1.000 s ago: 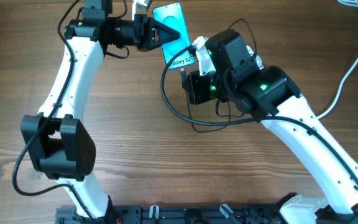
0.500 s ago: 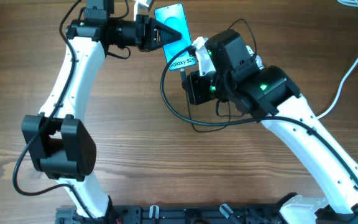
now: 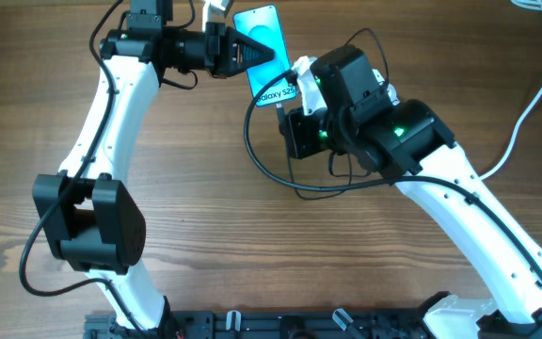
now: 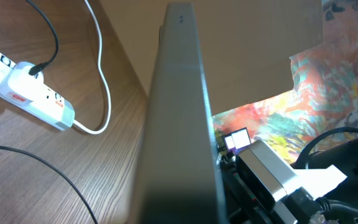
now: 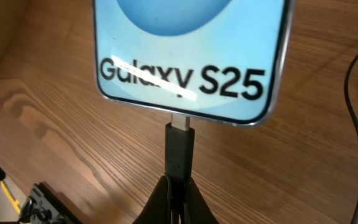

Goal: Plug charger to phone and switch on socket
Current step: 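Push the USB-C plug into the phone's port with the right gripper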

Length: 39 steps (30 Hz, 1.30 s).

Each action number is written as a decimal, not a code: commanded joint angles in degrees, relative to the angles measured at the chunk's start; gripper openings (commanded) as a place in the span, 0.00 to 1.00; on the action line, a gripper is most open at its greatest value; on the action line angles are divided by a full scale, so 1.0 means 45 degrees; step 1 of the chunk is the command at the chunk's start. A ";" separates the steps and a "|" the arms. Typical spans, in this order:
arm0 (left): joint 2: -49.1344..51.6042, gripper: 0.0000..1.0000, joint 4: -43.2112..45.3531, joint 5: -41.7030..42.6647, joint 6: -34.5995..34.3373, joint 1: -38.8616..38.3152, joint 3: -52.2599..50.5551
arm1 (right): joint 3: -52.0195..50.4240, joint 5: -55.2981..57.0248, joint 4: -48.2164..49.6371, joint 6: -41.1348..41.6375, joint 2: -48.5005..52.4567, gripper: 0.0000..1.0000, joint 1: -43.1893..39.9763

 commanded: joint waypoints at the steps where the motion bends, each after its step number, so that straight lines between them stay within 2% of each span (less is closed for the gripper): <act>1: -0.0389 0.04 0.0024 0.0544 0.0384 -0.0073 0.0165 | 0.0539 0.0287 -0.0005 -0.0267 -0.0136 0.04 -0.0015; 6: -0.0389 0.04 0.0029 0.0539 0.0384 -0.0073 0.0165 | 0.0539 -0.0345 -0.0049 -0.0311 -0.0131 0.04 -0.0015; 26: -0.0389 0.04 0.0024 0.0971 0.0539 -0.0107 0.0165 | 0.0539 -0.0233 0.0102 -0.0301 -0.0131 0.04 -0.0019; 31: -0.0389 0.04 0.0005 0.0981 0.0573 -0.0107 0.0165 | 0.1472 0.0126 -0.0418 -0.0806 -0.0131 0.04 -0.0019; 39: -0.0389 0.04 -0.1195 0.0981 0.0568 -0.0194 0.0165 | 0.1515 0.0335 -0.0029 -0.0874 -0.0078 0.04 -0.0015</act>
